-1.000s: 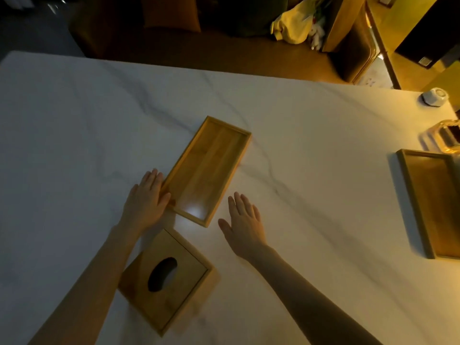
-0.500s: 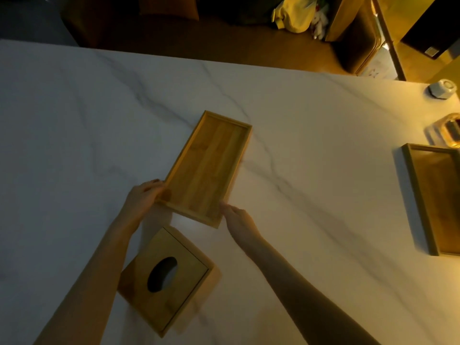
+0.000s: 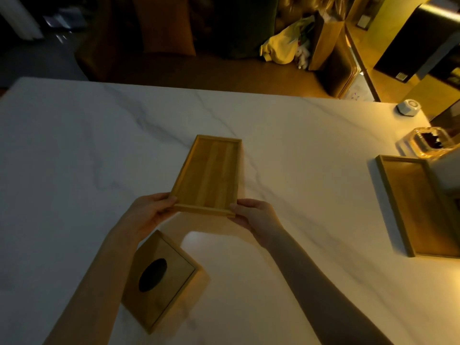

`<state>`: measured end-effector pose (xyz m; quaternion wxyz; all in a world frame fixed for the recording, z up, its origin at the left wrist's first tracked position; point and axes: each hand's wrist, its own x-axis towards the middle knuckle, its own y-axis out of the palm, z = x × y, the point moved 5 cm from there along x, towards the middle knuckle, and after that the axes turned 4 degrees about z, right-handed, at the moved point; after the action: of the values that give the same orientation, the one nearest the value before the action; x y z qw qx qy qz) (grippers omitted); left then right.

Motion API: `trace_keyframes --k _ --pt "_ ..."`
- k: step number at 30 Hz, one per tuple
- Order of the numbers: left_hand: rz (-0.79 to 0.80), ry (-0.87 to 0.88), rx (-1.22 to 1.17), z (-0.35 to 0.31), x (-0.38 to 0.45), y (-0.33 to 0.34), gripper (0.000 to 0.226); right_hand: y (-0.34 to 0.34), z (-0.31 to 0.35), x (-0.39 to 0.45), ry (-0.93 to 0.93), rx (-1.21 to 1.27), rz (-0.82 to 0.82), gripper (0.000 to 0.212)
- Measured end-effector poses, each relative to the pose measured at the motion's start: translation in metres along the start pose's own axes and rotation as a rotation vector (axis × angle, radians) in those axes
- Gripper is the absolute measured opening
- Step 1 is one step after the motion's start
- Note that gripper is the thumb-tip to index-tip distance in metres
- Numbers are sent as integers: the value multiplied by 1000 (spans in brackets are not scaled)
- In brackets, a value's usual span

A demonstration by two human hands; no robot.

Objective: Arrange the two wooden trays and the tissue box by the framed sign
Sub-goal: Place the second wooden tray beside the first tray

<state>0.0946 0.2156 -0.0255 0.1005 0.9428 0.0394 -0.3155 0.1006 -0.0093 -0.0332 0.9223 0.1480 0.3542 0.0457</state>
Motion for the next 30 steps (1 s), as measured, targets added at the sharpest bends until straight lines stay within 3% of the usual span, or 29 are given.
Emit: trace_keyframes --k 9,14,30 --pt "73 84 -13 -3 -31 85 17 -73 31 -44 -94 -78 4 40" --pt "127 116 -33 4 -43 139 29 -119 46 -74 -154 -141 -2 40" --pt "169 68 -53 80 -33 289 35 -279 54 -113 -179 -336 -157 34"
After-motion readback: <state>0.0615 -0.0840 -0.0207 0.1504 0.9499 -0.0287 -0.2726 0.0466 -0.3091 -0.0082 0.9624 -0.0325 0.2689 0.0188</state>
